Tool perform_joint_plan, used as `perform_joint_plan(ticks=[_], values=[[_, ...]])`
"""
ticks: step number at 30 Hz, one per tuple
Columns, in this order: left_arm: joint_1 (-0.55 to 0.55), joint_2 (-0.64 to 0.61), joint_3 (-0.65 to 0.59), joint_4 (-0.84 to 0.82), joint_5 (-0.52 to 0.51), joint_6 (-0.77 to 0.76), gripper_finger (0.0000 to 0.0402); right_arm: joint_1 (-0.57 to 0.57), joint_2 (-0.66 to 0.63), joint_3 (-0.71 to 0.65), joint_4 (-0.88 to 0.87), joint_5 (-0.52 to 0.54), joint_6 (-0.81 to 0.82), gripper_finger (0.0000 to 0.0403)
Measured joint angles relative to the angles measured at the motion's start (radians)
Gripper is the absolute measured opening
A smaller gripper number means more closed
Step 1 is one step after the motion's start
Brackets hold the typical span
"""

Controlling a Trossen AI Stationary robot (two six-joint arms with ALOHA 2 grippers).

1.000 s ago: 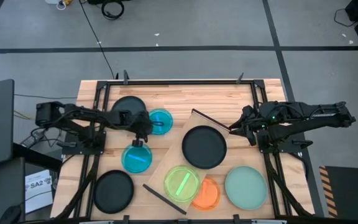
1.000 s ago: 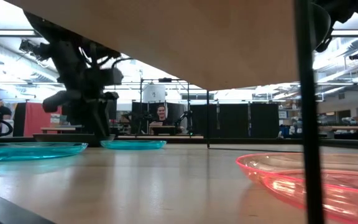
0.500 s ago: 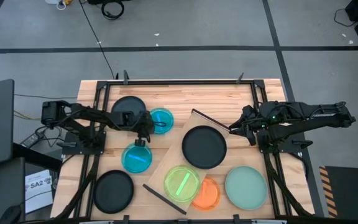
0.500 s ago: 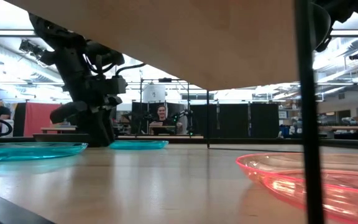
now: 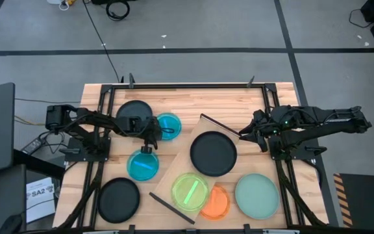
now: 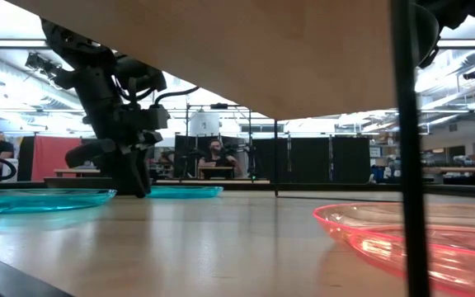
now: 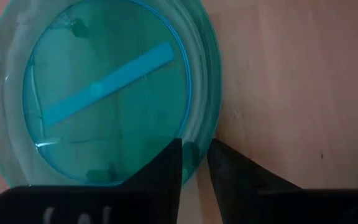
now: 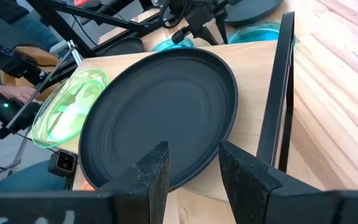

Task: Place and stack plates onto a shelf
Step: Stack the top blue plate on top of the green plate on the shelf

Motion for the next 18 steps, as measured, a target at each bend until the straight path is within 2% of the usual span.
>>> perform_joint_plan(ticks=[9, 18], values=[[0.000, -0.003, -0.002, 0.012, -0.002, 0.003, 0.0025, 0.000, 0.000, 0.000, 0.008, 0.000, -0.002, 0.0145], [0.000, -0.002, 0.005, 0.035, -0.009, -0.001, 0.0013, 0.000, 0.000, 0.000, 0.007, 0.000, -0.002, 0.0145]])
